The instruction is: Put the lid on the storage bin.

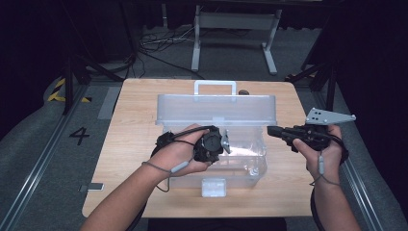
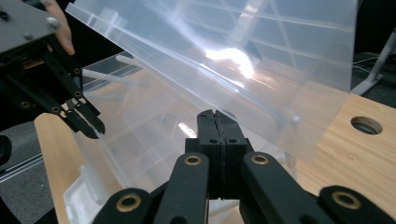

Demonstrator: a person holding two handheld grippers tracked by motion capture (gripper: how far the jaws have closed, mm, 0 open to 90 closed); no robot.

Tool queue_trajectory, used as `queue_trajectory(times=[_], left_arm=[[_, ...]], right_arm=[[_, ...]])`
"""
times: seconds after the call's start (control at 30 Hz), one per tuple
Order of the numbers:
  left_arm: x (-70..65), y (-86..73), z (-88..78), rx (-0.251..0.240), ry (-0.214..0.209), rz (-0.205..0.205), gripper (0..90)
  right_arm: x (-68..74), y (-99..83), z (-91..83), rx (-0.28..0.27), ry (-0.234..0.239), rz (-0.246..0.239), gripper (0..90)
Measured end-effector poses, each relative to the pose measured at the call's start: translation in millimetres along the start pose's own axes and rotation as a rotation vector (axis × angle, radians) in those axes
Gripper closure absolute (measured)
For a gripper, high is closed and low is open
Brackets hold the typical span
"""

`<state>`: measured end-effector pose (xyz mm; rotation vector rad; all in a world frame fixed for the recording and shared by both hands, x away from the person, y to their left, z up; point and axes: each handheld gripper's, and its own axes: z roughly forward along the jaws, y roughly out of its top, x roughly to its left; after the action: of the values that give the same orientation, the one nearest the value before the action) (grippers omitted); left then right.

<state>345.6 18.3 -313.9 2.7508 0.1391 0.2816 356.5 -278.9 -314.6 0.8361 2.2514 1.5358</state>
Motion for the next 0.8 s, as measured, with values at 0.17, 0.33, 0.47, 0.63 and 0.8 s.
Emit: queue_trajectory(times=[0.17, 0.33, 0.47, 0.63, 0.8], left_arm=[[2.1, -2.5, -1.4, -0.022, -0.013, -0.009, 85.7], [3.2, -3.5, -11.0, -0.061, -0.044, -0.012, 79.5], [5.3, -9.3, -21.3, -0.115, -0.059, -0.044, 78.7], [8.4, -19.7, -34.3, -0.170, -0.063, -0.081, 77.7], [11.0, -39.0, -46.2, -0.237, -0.062, -0.140, 79.0]], right_arm=[[-0.3, -0.3, 0.1, 0.001, -0.004, 0.004, 90.0], [-0.3, -0.8, -0.1, -0.005, -0.005, 0.006, 90.0], [0.4, -1.4, -0.1, -0.001, -0.002, 0.007, 90.0], [0.8, -2.1, -1.0, 0.005, -0.002, 0.004, 90.0], [1.4, -3.0, -1.7, 0.006, -0.003, 0.005, 90.0]])
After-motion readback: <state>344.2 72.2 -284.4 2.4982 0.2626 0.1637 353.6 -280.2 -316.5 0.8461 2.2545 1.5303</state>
